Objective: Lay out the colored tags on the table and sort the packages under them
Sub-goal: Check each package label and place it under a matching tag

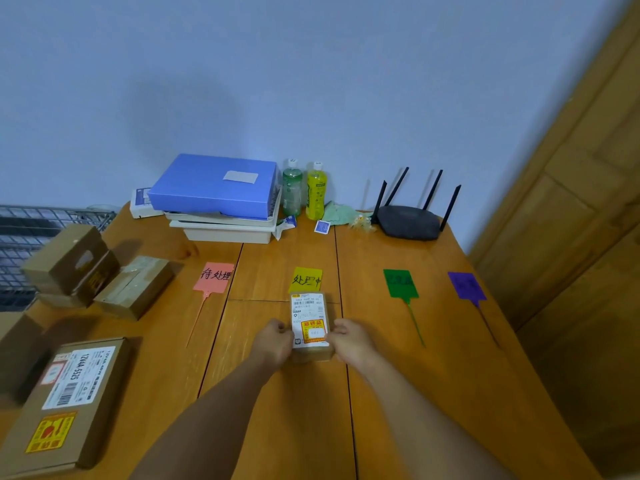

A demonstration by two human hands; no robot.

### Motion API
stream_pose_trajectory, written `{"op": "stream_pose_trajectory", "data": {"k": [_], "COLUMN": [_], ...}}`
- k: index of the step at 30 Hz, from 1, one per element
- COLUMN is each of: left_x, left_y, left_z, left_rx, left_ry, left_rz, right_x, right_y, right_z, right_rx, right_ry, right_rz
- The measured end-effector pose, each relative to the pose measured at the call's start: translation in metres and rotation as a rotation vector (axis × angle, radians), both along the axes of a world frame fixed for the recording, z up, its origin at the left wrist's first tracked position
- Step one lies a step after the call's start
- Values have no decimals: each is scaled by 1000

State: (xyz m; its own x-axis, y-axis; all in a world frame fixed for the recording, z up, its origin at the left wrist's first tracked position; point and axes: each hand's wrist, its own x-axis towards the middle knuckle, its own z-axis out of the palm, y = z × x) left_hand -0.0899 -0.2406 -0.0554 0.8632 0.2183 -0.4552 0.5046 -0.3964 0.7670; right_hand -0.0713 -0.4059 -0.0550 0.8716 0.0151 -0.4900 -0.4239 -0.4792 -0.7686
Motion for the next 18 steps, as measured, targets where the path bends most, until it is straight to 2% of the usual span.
{"op": "stream_pose_trajectory", "data": {"k": [3, 10, 14, 18], "left_x": [-5, -20, -30, -30], "left_y": [6, 25, 37, 51], "left_z": [17, 80, 137, 228], "left_rx": [55, 231, 455, 796], "left_ry": [-25, -97, -148, -252], "left_rz": [16, -63, -226, -445], "right_x": [-11, -29, -28, -13], "right_y": [0, -9, -17, -6], "right_z": [9, 63, 131, 227], "right_rx": [-29, -108, -185, -349], "right_ry": [49, -9, -88, -263], "right_rz": [60, 32, 76, 206]}}
